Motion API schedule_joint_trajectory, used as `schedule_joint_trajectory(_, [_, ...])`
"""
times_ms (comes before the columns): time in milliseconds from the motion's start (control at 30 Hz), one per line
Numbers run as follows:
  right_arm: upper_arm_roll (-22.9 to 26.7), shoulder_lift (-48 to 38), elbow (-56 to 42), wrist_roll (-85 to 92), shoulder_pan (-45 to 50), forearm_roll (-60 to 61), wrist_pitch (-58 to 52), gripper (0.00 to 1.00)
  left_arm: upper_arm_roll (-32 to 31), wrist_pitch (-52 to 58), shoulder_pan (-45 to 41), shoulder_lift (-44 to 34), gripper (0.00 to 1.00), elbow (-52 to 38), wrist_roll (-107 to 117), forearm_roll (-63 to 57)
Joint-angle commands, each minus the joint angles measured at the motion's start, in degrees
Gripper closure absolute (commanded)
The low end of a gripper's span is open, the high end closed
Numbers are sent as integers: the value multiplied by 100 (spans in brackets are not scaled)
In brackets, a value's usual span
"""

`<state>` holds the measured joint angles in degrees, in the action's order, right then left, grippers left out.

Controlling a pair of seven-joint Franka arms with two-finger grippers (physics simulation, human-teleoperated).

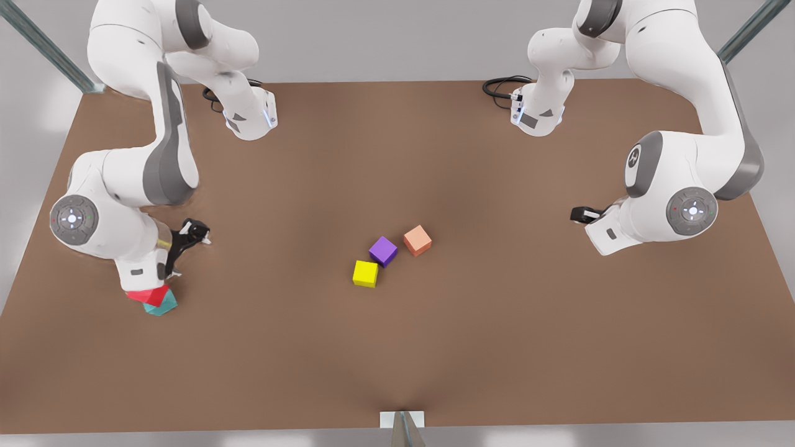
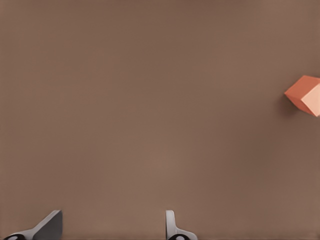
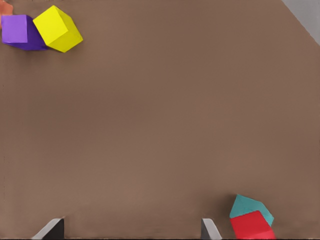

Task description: Pick up red wooden cube and pass to hand red wooden cube and place in blue wooden cube

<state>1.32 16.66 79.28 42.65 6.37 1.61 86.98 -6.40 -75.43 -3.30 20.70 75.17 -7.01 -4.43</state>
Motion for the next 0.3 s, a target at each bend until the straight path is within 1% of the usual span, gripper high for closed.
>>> schedule_joint_trajectory(0, [-299, -795, 675, -5328, -364, -346, -709, 0, -1, 37, -13, -4, 0, -3, -2, 12])
schedule_joint_trajectory(33, [-351, -1059, 983, -5346, -549, -337, -586, 0, -1, 37, -4, -4, 0, -3, -11, 12])
schedule_joint_trajectory(100, [-352, -1341, 1291, -5346, -594, -337, -577, 0, -1, 37, -4, 5, 0, -3, 6, 12])
schedule_joint_trajectory(267, [-352, -1403, 1379, -5328, -646, -372, -427, 0, -1, 37, -13, 5, 0, 6, -2, 12])
